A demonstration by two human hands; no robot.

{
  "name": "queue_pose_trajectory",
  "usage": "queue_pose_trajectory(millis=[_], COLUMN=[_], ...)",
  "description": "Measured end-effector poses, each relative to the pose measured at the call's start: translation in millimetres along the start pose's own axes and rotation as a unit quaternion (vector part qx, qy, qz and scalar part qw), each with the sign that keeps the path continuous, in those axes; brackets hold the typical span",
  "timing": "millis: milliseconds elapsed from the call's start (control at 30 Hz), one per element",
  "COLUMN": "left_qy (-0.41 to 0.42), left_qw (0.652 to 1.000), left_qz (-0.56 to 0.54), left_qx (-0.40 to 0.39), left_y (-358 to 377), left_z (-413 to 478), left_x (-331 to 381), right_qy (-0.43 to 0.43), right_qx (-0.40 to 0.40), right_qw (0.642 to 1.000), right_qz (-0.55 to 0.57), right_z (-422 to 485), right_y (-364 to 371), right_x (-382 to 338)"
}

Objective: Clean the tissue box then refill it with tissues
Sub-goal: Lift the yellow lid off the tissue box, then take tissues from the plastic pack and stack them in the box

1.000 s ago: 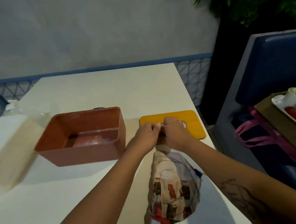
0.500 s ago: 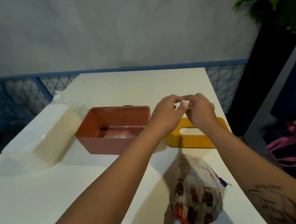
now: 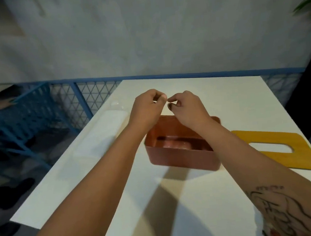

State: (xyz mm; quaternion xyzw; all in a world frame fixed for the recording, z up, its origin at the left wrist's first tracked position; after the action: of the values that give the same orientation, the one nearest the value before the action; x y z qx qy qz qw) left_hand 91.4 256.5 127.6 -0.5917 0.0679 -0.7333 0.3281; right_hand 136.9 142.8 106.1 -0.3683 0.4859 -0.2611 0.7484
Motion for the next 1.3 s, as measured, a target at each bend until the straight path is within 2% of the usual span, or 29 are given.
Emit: queue_pose_trajectory(millis=[167, 300, 500, 667, 733, 867, 967, 1100, 1200, 1300], left_qy=[-0.015, -0.039, -0.110, -0.204, -0.245, -0.316, -0.344, -0.329, -0.317, -0.265], left_qw=[1.000, 0.999, 0.992, 0.978, 0.968, 0.942, 0.923, 0.923, 0.910, 0.905], left_qz=[0.020, 0.027, 0.055, 0.006, -0.011, -0.050, -0.107, -0.161, -0.246, -0.327], left_qx=[0.012, 0.011, 0.001, -0.040, -0.056, -0.103, -0.137, -0.122, -0.099, -0.064], left_y=[-62, -98, -124, -124, -123, -116, -111, -112, -114, -120], left_z=[25, 39, 56, 61, 57, 51, 46, 46, 46, 50], left_x=[-52, -97, -164, -214, -221, -239, -243, -240, -228, -210], right_qy=[-0.024, 0.002, 0.096, 0.191, 0.243, 0.322, 0.302, 0.273, 0.232, 0.153], right_qx=[-0.031, -0.047, -0.075, -0.095, -0.100, -0.130, -0.136, -0.109, -0.051, 0.016], right_qw=[0.999, 0.997, 0.990, 0.971, 0.958, 0.914, 0.924, 0.935, 0.946, 0.953], right_qz=[0.031, 0.061, 0.074, 0.104, 0.116, 0.207, 0.189, 0.199, 0.221, 0.262], right_z=[23, 38, 52, 49, 47, 42, 45, 48, 50, 50], right_y=[51, 92, 150, 181, 187, 201, 204, 195, 176, 146], right_x=[-66, -101, -104, -89, -81, -75, -77, -84, -95, -112])
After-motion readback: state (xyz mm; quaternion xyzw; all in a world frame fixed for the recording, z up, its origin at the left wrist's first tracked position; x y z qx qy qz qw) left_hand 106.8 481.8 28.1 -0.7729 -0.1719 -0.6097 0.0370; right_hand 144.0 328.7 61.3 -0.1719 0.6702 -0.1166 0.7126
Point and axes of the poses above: each hand's wrist, its own z-axis towards the middle knuckle, its own y-axis out of the palm, x = y × z, the point moved 6 cm from there along z, towards the middle knuckle, and after that the axes turned 8 degrees about -z, right-handed, at the moved point
